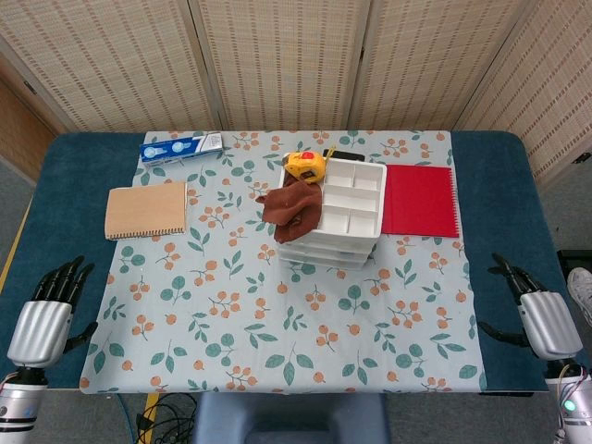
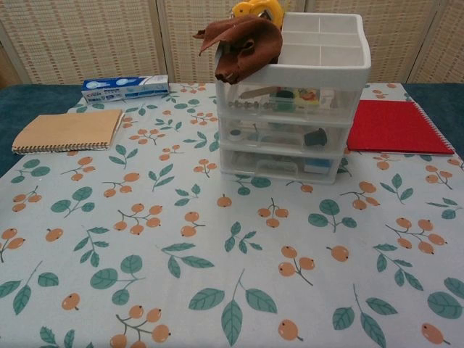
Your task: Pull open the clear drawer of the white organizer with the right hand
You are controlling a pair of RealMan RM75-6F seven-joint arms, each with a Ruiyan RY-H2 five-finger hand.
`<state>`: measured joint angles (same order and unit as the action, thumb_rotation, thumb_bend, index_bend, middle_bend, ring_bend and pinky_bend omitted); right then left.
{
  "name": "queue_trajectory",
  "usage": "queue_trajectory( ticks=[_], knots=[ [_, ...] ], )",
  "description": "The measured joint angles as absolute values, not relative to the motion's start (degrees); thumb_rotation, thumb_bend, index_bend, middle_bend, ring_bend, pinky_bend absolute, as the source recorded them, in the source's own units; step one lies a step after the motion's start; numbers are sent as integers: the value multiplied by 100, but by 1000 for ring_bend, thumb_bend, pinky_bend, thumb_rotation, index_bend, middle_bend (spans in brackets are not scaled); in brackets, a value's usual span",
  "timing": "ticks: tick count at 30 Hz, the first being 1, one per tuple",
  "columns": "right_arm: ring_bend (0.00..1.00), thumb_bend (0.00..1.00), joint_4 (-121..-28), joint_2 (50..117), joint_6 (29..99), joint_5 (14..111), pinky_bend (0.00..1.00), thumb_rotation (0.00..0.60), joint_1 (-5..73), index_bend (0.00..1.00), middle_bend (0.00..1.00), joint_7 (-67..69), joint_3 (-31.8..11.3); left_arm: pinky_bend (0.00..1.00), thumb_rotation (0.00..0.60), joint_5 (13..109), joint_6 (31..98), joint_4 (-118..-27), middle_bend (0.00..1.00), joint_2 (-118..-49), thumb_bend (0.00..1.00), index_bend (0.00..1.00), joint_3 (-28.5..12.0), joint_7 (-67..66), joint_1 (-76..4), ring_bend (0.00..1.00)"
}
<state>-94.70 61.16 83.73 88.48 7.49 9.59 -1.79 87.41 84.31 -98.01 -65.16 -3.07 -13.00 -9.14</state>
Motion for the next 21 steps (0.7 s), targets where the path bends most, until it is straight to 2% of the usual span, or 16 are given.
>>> queue_trajectory(
  ticks=[13,15,17,18,20,21],
  knots=[
    [228,123,-9780,6097,7889,9035,368,600,968,11,242,1073,-79,120,600,8766,8512,-9719,38,-6482,200,67,-289,-1136,-857,73],
    [330,129,-9839,6119,7752,9036,516,600,1042,11,306,1122,-76,120,600,8783,8524,-9716,38,-6473,200,67,-285,-1120,-851,73],
    [581,148,-9891,6158,7623,9020,827,600,1129,11,477,1144,-84,120,600,8793,8531,-9716,38,-6467,199,67,-282,-1111,-847,72],
    [694,159,-9914,6186,7559,9007,939,600,1171,11,569,1141,-94,120,600,8800,8537,-9717,38,-6463,200,67,-280,-1105,-845,73],
    [794,183,-9967,6238,7420,8974,991,600,1248,11,674,1153,-109,120,600,8815,8568,-9718,38,-6446,200,67,-275,-1083,-829,73],
    [813,192,-10007,6290,7283,8941,996,600,1323,11,695,1216,-124,120,600,8819,8589,-9718,38,-6432,200,67,-273,-1073,-816,73]
  ],
)
